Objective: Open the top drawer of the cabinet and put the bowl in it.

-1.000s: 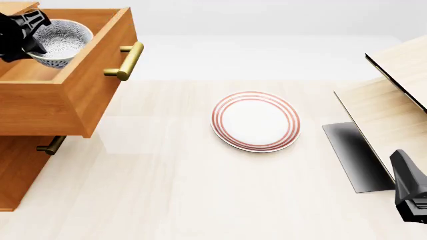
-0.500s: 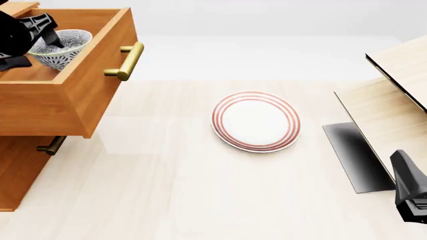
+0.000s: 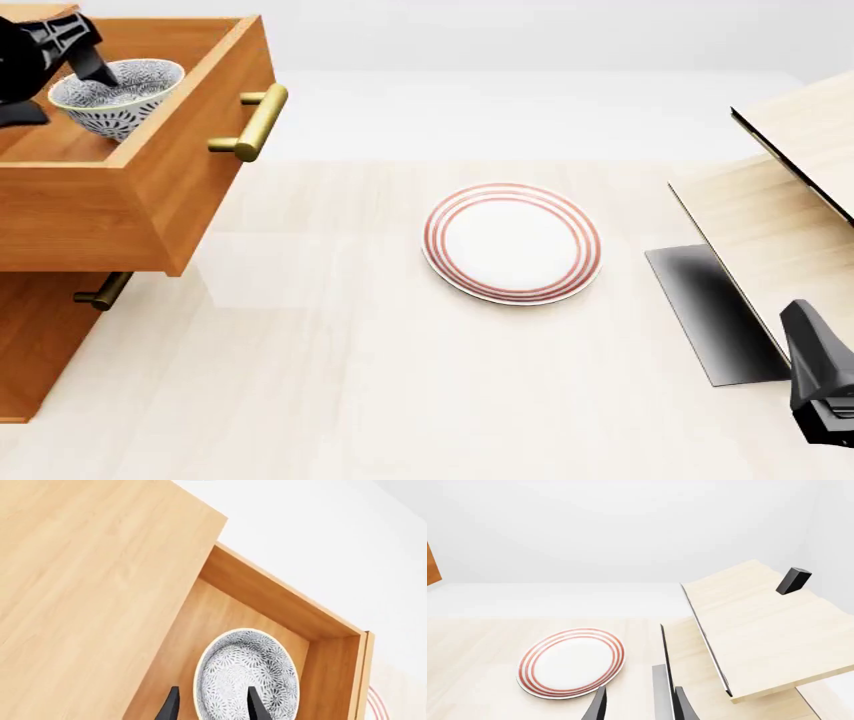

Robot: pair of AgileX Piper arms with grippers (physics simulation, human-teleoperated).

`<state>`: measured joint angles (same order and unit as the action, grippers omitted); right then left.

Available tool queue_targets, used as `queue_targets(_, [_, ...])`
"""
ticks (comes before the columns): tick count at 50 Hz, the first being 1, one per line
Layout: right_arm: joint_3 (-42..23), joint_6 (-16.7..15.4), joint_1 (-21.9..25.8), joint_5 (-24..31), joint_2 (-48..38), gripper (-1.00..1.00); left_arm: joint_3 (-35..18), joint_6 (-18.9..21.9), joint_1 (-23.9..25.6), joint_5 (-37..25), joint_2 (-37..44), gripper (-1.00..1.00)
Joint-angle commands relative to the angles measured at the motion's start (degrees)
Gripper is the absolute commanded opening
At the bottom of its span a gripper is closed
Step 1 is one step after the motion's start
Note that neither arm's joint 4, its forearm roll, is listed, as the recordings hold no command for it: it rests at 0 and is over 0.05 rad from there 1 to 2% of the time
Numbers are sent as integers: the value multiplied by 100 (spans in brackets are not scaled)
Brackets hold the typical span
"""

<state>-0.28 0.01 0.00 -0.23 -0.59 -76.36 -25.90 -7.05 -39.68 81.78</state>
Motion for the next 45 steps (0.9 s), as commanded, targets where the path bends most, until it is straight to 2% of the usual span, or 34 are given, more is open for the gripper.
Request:
queue_targets(1, [5,3,0,6,9,100,9,83,-27,-230,-282,100])
queue_targets(25, [5,0,-1,6,11,100,100,238,-22,-886,-1202,100])
queue_targets(45, [5,2,0,6,11,100,-68,344,80,-1575,-1977,100])
